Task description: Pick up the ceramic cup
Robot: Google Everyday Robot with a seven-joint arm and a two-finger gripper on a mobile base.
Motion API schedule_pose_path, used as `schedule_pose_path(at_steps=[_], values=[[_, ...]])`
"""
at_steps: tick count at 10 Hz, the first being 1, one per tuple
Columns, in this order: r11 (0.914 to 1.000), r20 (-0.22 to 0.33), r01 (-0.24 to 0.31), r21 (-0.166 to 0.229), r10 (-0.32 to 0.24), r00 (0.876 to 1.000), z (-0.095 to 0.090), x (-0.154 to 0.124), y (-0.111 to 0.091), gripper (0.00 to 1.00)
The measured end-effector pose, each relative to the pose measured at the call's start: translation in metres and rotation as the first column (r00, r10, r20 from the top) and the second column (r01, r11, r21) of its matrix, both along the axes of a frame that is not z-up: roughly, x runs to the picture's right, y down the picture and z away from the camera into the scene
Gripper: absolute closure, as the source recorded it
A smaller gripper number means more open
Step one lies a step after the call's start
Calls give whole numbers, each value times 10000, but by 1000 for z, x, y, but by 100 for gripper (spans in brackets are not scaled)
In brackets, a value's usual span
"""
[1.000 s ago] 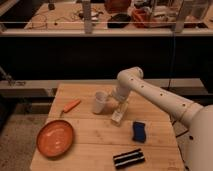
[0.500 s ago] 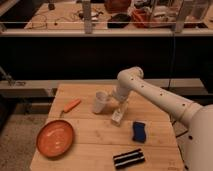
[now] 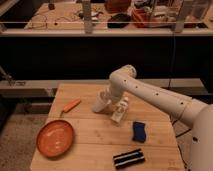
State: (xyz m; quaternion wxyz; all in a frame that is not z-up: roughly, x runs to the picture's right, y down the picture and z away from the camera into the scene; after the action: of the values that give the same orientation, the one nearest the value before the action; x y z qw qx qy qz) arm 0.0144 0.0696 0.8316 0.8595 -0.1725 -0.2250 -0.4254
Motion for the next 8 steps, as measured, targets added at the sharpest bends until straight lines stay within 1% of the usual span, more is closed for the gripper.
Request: schedule_pose_path(at_steps=[1, 2, 3, 5, 7, 8], values=[[9998, -30, 12, 183, -11, 10000, -4, -5, -2, 92], [9994, -106, 43, 332, -39, 9999, -6, -5, -3, 98], [9992, -152, 29, 392, -23, 9999, -8, -7, -3, 100], [9988, -267, 119, 484, -106, 9996, -7, -10, -1, 100], [9982, -285, 199, 569, -183, 9994, -6, -10, 1, 100], [9982, -273, 224, 548, -209, 9994, -6, -9, 0, 100]])
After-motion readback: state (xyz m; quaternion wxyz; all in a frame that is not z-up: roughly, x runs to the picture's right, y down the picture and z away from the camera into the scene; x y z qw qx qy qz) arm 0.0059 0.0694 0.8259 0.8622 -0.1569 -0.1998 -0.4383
